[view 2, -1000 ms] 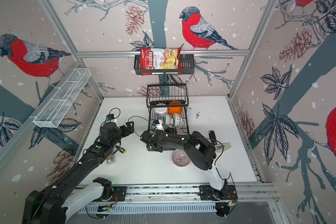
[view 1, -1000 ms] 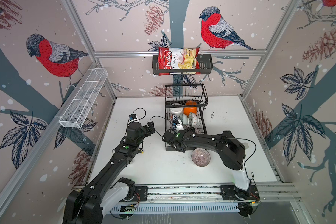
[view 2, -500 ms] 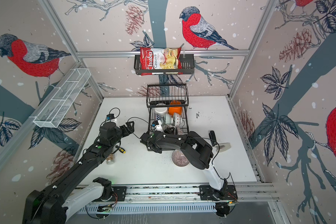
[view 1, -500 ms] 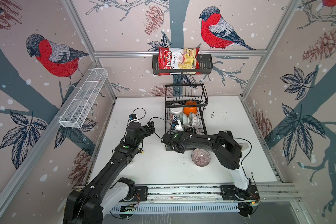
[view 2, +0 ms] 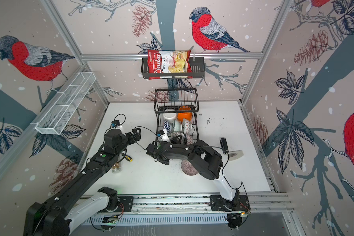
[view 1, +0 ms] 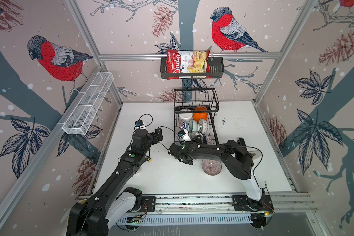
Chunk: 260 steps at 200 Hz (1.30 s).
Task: Load the bowls into the dish rack
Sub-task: 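Lower the maroon-patterned bowl with the right gripper into the rack slot beside the teal bowl, then open the right gripper and lift it out of the rack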
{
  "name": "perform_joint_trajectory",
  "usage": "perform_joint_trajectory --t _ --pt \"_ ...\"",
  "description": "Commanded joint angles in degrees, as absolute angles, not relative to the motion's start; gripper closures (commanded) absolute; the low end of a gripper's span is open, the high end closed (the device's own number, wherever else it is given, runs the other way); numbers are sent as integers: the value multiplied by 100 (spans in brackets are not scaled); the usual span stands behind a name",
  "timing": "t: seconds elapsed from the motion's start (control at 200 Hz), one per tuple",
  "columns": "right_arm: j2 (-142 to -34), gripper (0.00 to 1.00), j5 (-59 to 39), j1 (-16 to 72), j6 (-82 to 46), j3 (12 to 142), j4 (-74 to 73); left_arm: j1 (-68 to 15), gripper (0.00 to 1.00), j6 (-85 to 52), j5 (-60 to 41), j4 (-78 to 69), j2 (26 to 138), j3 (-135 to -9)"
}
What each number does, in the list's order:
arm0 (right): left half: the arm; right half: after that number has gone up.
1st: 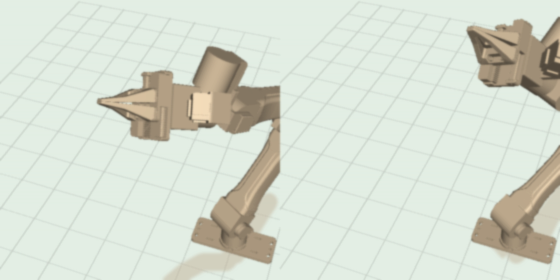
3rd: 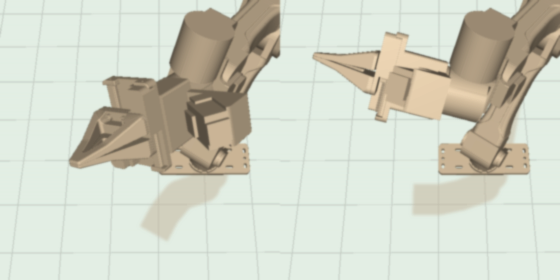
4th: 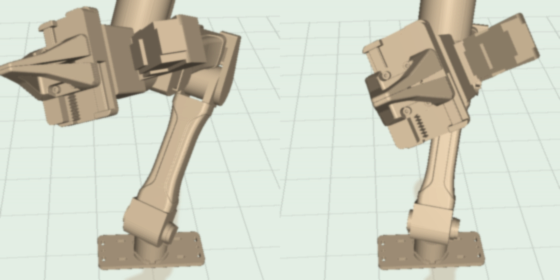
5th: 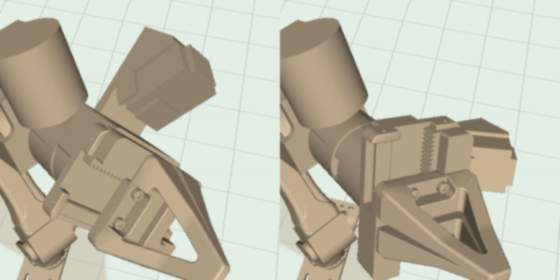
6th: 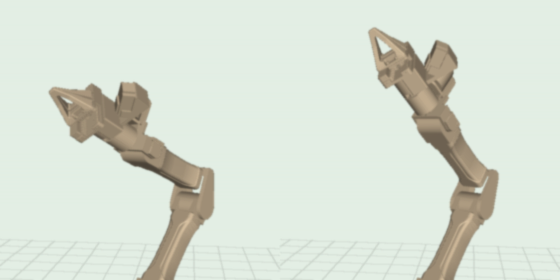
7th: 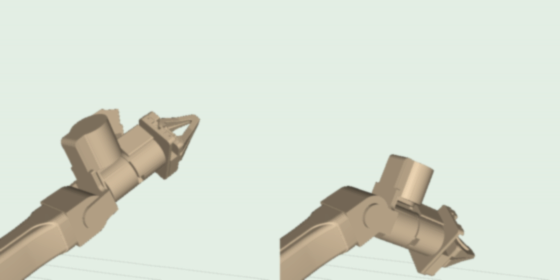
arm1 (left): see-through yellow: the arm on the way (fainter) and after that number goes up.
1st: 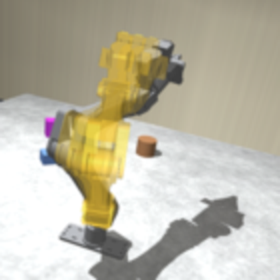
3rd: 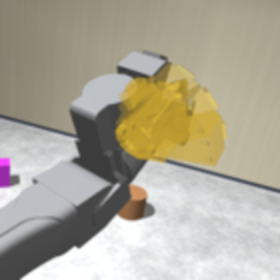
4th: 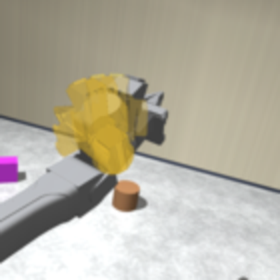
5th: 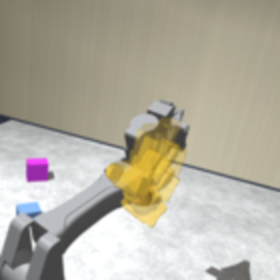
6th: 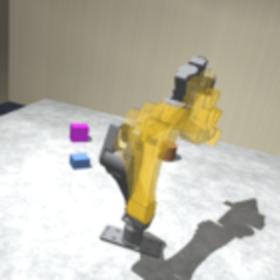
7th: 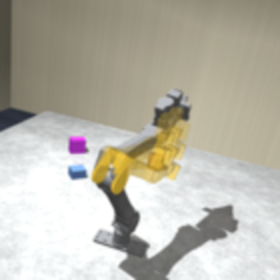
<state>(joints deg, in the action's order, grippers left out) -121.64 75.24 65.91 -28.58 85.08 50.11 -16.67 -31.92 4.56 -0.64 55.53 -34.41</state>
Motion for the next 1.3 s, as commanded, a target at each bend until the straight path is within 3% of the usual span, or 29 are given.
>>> perform_joint_trajectory --t 0.0,0.485,1.296 --pt "-12269 98 6527 6660 -3007 8479 4929 -1637 4 -3147 453 -211 5528 -3428" --pt "-12265 81 6284 6862 -3558 8455 5343 -1631 4 -3190 416 -176 5471 -3388" --pt "-12085 46 6363 6864 -3786 8701 5636 -1636 4 -3226 437 -47 5379 -3428"
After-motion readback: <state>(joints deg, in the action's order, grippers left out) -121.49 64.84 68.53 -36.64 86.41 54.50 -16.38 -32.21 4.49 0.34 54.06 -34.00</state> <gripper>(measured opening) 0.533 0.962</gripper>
